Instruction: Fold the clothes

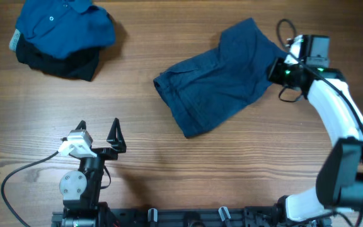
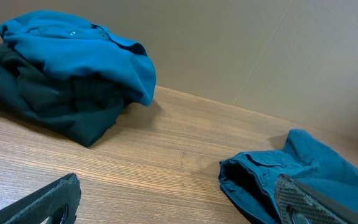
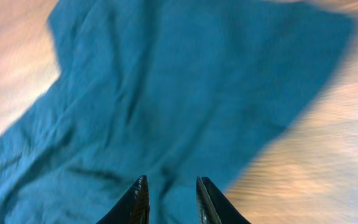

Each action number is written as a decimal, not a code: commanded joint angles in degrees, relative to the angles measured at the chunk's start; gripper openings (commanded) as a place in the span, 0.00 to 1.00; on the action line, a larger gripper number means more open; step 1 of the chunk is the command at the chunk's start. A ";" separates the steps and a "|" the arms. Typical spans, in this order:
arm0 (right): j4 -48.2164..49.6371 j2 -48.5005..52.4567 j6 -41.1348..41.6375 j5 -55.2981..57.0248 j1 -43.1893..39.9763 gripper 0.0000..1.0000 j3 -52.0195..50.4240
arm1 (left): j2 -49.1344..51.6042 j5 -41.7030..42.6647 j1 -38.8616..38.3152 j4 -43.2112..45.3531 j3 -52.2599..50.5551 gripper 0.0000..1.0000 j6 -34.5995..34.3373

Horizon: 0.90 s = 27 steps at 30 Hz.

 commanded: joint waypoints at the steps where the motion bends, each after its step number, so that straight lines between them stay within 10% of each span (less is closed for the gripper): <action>1: 0.81 5.46 -7.45 -8.48 2.40 0.26 0.83 | -0.42 -0.74 0.39 -0.50 -0.17 1.00 1.36; 20: 0.17 8.46 -1.25 -2.71 21.40 0.37 0.83 | -0.42 -0.74 0.39 -0.50 -0.17 1.00 1.36; 27: -1.16 10.03 3.06 2.12 29.09 0.18 0.81 | -0.42 -0.74 0.39 -0.50 -0.17 1.00 1.36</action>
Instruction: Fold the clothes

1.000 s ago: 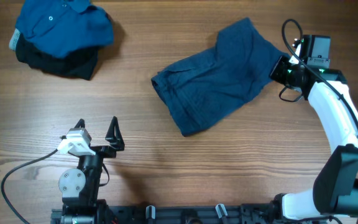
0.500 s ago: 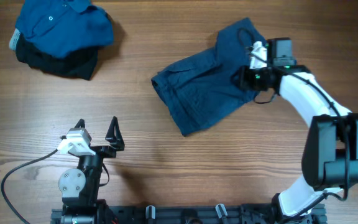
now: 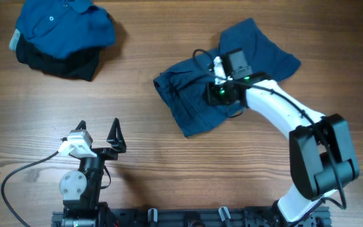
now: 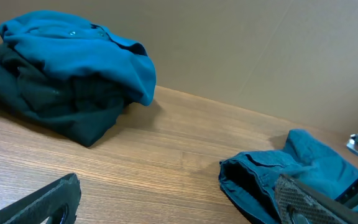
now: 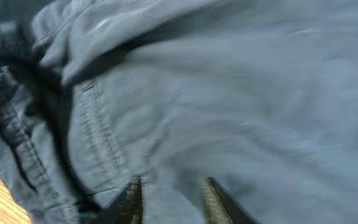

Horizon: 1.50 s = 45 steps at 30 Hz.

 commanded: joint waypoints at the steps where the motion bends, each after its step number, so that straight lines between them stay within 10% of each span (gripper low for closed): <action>1: -0.11 2.95 3.41 3.13 3.52 0.15 0.76 | -0.42 -0.74 0.42 -0.50 -0.17 1.00 1.36; 9: 0.39 8.15 12.66 3.23 8.13 0.04 0.76 | -0.42 -0.74 0.39 -0.50 -0.17 1.00 1.36; 26: 19.28 9.46 38.73 -0.13 28.44 0.13 0.81 | -0.42 -0.74 0.39 -0.50 -0.17 1.00 1.36; 36: 17.49 6.58 34.62 0.61 25.42 0.15 6.38 | -0.42 -0.74 0.42 -0.50 -0.17 1.00 1.36; 45: -12.39 -6.95 17.18 15.67 10.58 0.28 13.49 | -0.42 -0.74 0.39 -0.50 -0.17 1.00 1.36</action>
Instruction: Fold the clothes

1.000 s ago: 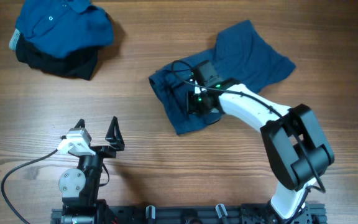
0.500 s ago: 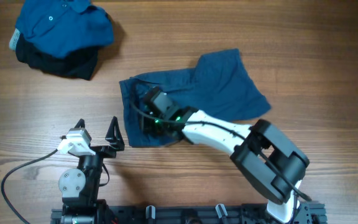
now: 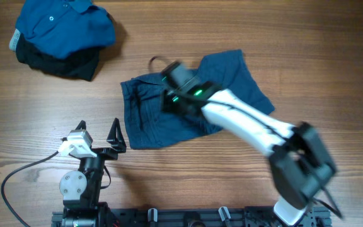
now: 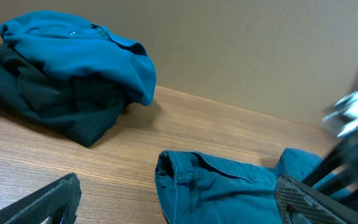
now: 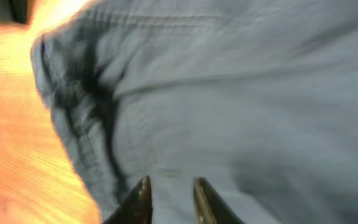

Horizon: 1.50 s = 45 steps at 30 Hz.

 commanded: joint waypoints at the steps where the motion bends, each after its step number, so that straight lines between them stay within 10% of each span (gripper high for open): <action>1: -8.81 -7.37 -10.84 9.07 -8.70 0.29 1.97 | -0.42 -0.74 0.39 -0.50 -0.17 1.00 1.36; 7: -18.23 -6.47 -18.62 1.07 -21.20 0.31 0.28 | -0.42 -0.74 0.39 -0.50 -0.17 1.00 1.36; 12: -16.59 -5.14 -19.93 4.02 -26.77 0.66 -4.66 | -0.42 -0.74 0.39 -0.50 -0.17 1.00 1.36; 24: -12.59 0.17 -22.47 3.34 -32.39 0.53 -8.15 | -0.42 -0.76 0.39 -0.50 -0.17 1.00 1.36; 43: -11.28 0.61 -20.85 2.08 -32.39 0.63 -8.15 | -0.42 -0.46 0.39 1.46 -0.17 1.00 0.79; 45: -11.23 0.61 -20.85 2.08 -32.39 0.64 -8.15 | -0.42 12.26 0.35 10.12 -0.17 1.00 -5.60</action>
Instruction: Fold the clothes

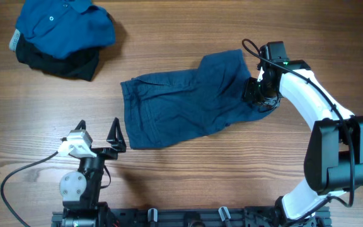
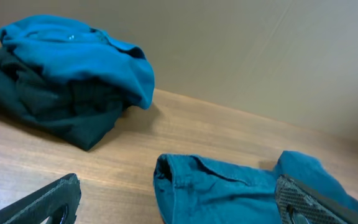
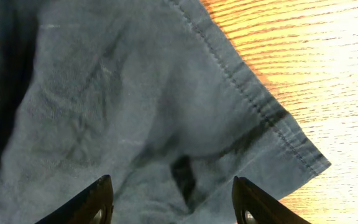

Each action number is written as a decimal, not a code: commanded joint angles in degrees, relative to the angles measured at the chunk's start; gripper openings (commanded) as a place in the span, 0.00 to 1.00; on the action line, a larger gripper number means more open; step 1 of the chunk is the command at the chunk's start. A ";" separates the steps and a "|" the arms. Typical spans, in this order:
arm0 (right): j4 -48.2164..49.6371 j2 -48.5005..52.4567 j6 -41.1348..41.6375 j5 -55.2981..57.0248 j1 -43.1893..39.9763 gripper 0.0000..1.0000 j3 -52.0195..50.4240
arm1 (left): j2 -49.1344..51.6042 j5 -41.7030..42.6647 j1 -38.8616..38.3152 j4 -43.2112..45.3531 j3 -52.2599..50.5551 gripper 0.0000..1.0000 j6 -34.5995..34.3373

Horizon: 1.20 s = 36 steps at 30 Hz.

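Dark blue shorts (image 1: 181,107) lie spread across the middle of the table, waistband (image 2: 194,180) to the left, legs to the right. My right gripper (image 1: 258,96) hovers open over the right leg near its hem (image 3: 260,106); its fingers stand wide apart with only flat cloth below and nothing between them (image 3: 176,205). My left gripper (image 1: 98,134) is parked open at the front left, a little short of the waistband, holding nothing (image 2: 176,202).
A pile of clothes (image 1: 62,38), a blue polo shirt over a black garment, sits at the back left corner; the left wrist view shows this pile (image 2: 67,74) too. Bare wooden table (image 1: 188,176) runs along the front and right.
My right gripper was at the waist part of the shorts with its jaws close together; it is now at the right leg's hem with its jaws wide open. The shorts lie much the same.
First the shorts lay crumpled right of centre, my right gripper at their right edge. Then it was over their middle. Later the shorts were further left and spread out, the gripper near the waist. Now it is open over the right leg. The left arm stayed parked.
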 commanded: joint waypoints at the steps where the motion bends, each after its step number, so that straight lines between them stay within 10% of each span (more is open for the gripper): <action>1: 0.33 0.52 0.24 -0.68 0.11 0.65 -0.31 | -0.44 18.14 0.35 12.33 0.00 1.00 -5.79; 5: 0.52 0.52 -0.02 -0.68 0.13 0.75 -0.31 | -0.44 34.29 0.35 26.56 0.28 1.00 -12.28; 13: 0.04 0.52 -1.40 -0.72 0.13 0.77 -0.31 | 6.29 35.01 0.35 4.07 9.44 0.99 -17.57; 28: -0.37 0.52 -1.44 -3.30 0.13 0.80 -0.31 | 45.92 46.34 -1.18 2.16 34.21 0.99 -10.08; 31: -0.31 0.52 -1.62 -3.28 0.11 0.82 -0.31 | 50.31 40.57 -4.44 -4.33 36.37 0.99 -9.86; 36: -0.17 0.52 -2.82 -3.30 0.11 0.86 -0.31 | 56.89 3.43 -20.13 -27.06 47.28 0.99 -5.53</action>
